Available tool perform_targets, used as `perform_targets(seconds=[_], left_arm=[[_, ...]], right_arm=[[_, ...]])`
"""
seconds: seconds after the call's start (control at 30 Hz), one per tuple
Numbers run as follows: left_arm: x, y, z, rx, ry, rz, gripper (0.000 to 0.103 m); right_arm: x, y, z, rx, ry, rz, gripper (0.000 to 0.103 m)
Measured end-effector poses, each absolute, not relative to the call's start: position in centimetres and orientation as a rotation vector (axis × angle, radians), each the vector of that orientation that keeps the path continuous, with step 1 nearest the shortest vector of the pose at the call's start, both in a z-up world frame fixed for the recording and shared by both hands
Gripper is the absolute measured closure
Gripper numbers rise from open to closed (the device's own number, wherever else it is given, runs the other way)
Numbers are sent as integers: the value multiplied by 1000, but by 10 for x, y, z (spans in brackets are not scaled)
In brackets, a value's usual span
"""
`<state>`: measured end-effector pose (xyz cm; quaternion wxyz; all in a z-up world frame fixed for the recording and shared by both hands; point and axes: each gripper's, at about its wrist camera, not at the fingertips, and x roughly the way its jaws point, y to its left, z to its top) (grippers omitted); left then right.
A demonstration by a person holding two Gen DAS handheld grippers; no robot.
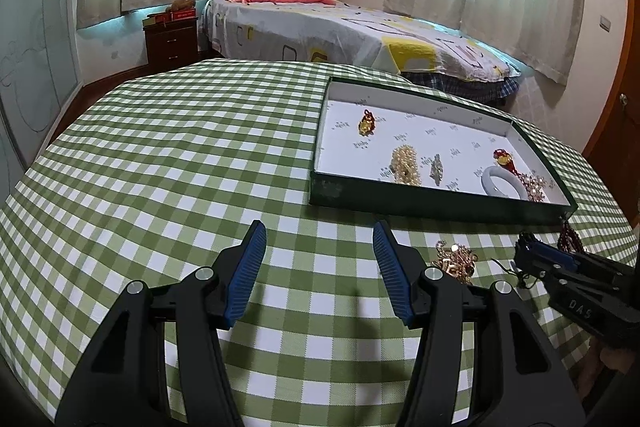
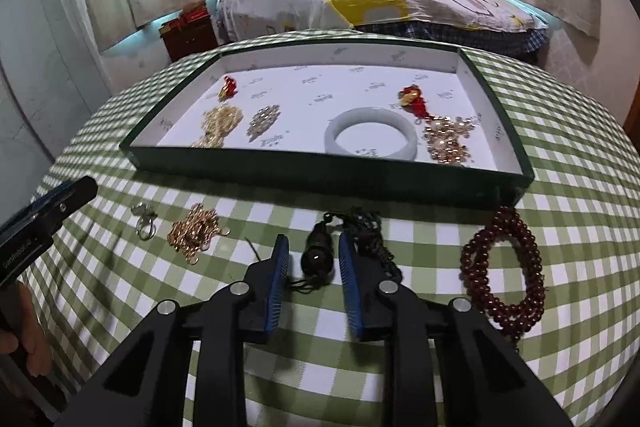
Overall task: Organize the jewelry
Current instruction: 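Grasp the silver pearl ring with the left tool while the right tool grasps the black beaded charm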
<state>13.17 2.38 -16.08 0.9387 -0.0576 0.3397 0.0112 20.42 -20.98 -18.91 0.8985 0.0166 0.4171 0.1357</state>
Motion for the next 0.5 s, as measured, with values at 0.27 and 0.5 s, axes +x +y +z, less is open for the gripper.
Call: perform_targets(seconds=[0.27,0.5], left_arm=[[131,11,-162,-91,707,-13,49],[140,-11,-168,-75,754,-61,49]], right_arm=[[201,-221,-189,28,857,262,85],[200,-229,-189,49,850,271,85]])
